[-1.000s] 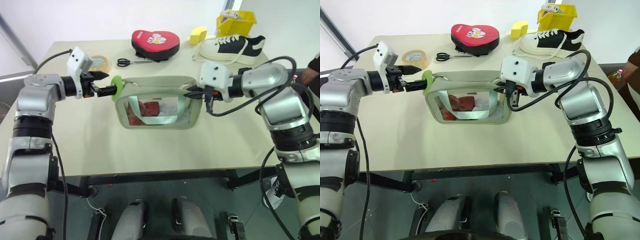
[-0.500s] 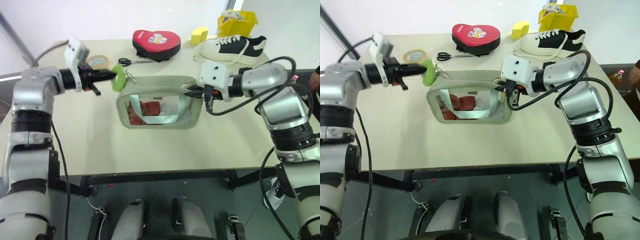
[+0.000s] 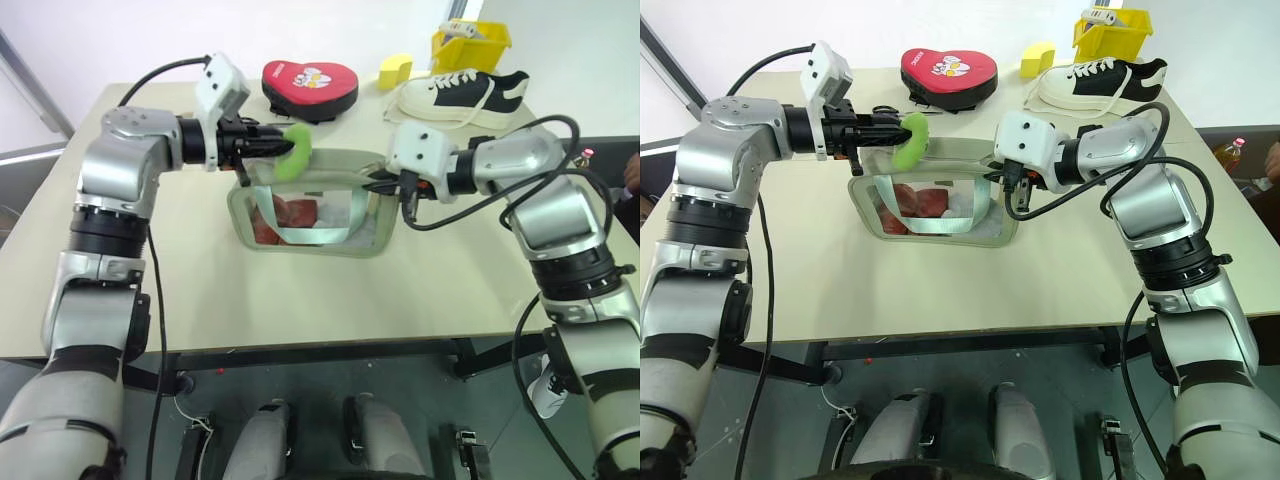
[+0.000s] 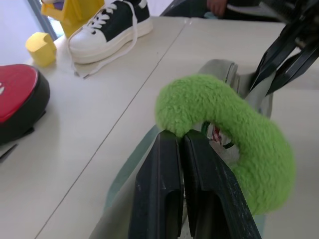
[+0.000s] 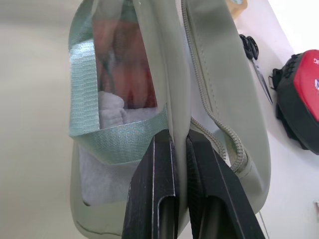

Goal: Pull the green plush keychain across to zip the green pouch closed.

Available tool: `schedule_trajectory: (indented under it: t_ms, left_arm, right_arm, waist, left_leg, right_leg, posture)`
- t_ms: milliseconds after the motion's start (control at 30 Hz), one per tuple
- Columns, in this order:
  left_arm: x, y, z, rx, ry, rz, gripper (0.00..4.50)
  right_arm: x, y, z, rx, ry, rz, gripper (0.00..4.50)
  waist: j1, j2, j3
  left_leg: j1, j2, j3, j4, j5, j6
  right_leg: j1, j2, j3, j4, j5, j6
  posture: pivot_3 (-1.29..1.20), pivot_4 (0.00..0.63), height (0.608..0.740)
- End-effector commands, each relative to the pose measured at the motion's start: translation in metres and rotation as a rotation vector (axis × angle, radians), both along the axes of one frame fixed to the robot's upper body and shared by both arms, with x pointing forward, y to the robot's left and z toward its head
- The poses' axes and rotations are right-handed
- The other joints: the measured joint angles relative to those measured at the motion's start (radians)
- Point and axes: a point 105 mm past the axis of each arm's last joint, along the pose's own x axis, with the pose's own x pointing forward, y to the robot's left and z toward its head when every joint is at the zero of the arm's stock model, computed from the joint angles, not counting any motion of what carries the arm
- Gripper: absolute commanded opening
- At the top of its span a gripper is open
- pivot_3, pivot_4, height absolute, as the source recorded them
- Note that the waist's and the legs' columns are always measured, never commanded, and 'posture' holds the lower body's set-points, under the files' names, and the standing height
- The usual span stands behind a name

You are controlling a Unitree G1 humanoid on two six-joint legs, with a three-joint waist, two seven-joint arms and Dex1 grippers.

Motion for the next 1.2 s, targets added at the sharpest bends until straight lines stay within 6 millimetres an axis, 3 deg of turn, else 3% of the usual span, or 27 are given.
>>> schedule_trajectory:
  t_ms: [33, 167, 400, 500, 633, 833, 933, 1133, 1200]
  left_arm:
    - [0.0, 0.006, 0.015, 0.009, -0.065, 0.02, 2.0]
    - [-0.003, 0.023, 0.035, 0.003, -0.083, 0.047, 3.99]
    - [-0.034, 0.066, 0.045, 0.15, -0.082, 0.056, 3.99]
    - [-0.044, 0.074, 0.02, 0.215, -0.019, 0.046, 3.99]
    - [-0.041, 0.064, -0.017, 0.252, -0.004, 0.056, 3.99]
    - [-0.018, 0.059, -0.035, 0.228, -0.062, 0.159, 3.99]
    - [-0.017, 0.057, -0.036, 0.202, -0.055, 0.159, 3.14]
    - [-0.023, 0.056, -0.029, 0.169, -0.034, 0.131, 0.05]
    - [-0.022, 0.056, -0.031, 0.175, -0.031, 0.147, 0.02]
  right_arm:
    - [-0.003, 0.004, 0.014, 0.012, -0.057, 0.014, 0.0]
    - [-0.003, 0.004, 0.015, 0.012, -0.059, 0.012, 0.0]
    - [-0.004, 0.004, 0.015, 0.016, -0.06, 0.015, 0.0]
    - [-0.004, 0.005, 0.015, 0.019, -0.06, 0.019, 0.0]
    - [-0.003, 0.006, 0.015, 0.021, -0.06, 0.025, 0.0]
    - [-0.001, 0.007, 0.015, 0.024, -0.057, 0.022, 0.0]
    - [-0.002, 0.009, 0.015, 0.027, -0.055, 0.024, 0.0]
    - [-0.001, 0.008, 0.015, 0.027, -0.054, 0.015, 0.0]
    - [-0.001, 0.008, 0.015, 0.031, -0.052, 0.015, 0.0]
  waist:
    - [0.0, 0.0, 0.0]
    - [-0.003, 0.0, 0.0]
    - [-0.004, 0.0, 0.0]
    - [-0.002, 0.0, 0.0]
    - [0.003, 0.0, 0.0]
    - [-0.002, 0.0, 0.0]
    - [-0.002, 0.0, 0.0]
    - [0.0, 0.0, 0.0]
    - [0.0, 0.0, 0.0]
  left_leg:
    - [0.0, 0.0, 0.0, 0.0, 0.0, 0.0]
    - [0.0, 0.0, 0.0, 0.0, 0.0, 0.0]
    - [0.0, 0.0, 0.0, -0.001, 0.0, 0.0]
    - [0.0, 0.0, 0.0, -0.001, 0.0, 0.0]
    - [0.001, 0.0, -0.001, 0.0, 0.0, 0.0]
    - [0.0, 0.0, -0.001, 0.001, 0.0, 0.0]
    - [0.0, 0.0, 0.0, 0.0, 0.0, 0.0]
    - [0.0, 0.0, 0.0, 0.0, 0.0, 0.0]
    - [0.0, 0.0, 0.0, 0.0, 0.0, 0.0]
  right_leg:
    - [0.0, 0.0, 0.0, 0.0, 0.0, 0.0]
    - [0.0, 0.0, 0.0, 0.0, 0.0, 0.0]
    - [-0.001, 0.0, 0.0, 0.0, 0.0, 0.0]
    - [0.0, 0.0, 0.0, -0.001, 0.0, 0.0]
    - [0.001, 0.0, 0.0, 0.0, 0.0, 0.0]
    - [0.0, 0.0, 0.0, 0.0, 0.0, 0.0]
    - [0.0, 0.0, 0.0, 0.0, 0.0, 0.0]
    - [0.0, 0.0, 0.0, 0.0, 0.0, 0.0]
    - [0.0, 0.0, 0.0, 0.0, 0.0, 0.0]
  posture:
    - [0.0, 0.15, 0.74]
    - [0.0, 0.15, 0.74]
    - [0.0, 0.15, 0.74]
    - [0.0, 0.15, 0.74]
    - [0.0, 0.15, 0.74]
    - [0.0, 0.15, 0.74]
    - [0.0, 0.15, 0.74]
    - [0.0, 0.15, 0.74]
    - [0.0, 0.15, 0.74]
